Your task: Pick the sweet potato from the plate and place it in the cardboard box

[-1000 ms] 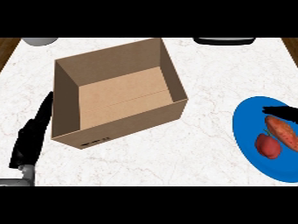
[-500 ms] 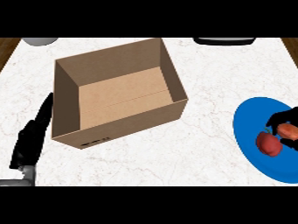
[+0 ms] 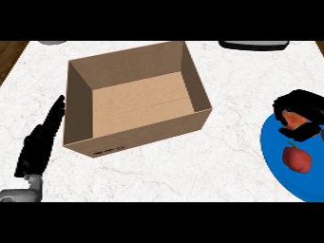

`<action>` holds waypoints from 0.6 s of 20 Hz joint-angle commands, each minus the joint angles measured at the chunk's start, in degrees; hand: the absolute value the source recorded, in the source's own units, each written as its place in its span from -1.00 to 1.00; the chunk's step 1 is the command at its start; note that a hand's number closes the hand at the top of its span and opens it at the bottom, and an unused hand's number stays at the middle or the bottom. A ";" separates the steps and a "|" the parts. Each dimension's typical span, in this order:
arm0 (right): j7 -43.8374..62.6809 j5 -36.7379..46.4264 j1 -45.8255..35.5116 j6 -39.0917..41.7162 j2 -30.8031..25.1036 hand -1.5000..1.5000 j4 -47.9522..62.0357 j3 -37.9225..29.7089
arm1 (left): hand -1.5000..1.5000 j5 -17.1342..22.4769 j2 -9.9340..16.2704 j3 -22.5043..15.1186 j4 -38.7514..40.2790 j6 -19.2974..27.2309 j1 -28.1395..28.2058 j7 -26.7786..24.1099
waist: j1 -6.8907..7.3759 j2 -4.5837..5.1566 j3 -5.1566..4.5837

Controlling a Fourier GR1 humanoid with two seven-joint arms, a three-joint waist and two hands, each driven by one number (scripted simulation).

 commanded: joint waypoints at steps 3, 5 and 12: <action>1.47 4.64 -16.00 -1.28 7.40 1.00 -0.03 3.99 | 0.00 -1.16 -1.43 -3.16 0.92 -1.24 -4.06 -0.64 | 6.41 2.44 0.11; 2.04 4.30 -19.67 -2.33 10.04 1.00 2.69 3.01 | 0.00 -1.08 -1.00 -2.96 -0.21 -1.49 -4.47 0.28 | 6.29 2.13 0.17; -2.90 1.58 -29.34 -2.30 10.91 1.00 11.66 -1.58 | 0.00 -1.09 -1.22 -2.33 1.01 -1.19 -3.54 -0.36 | 4.61 1.98 0.06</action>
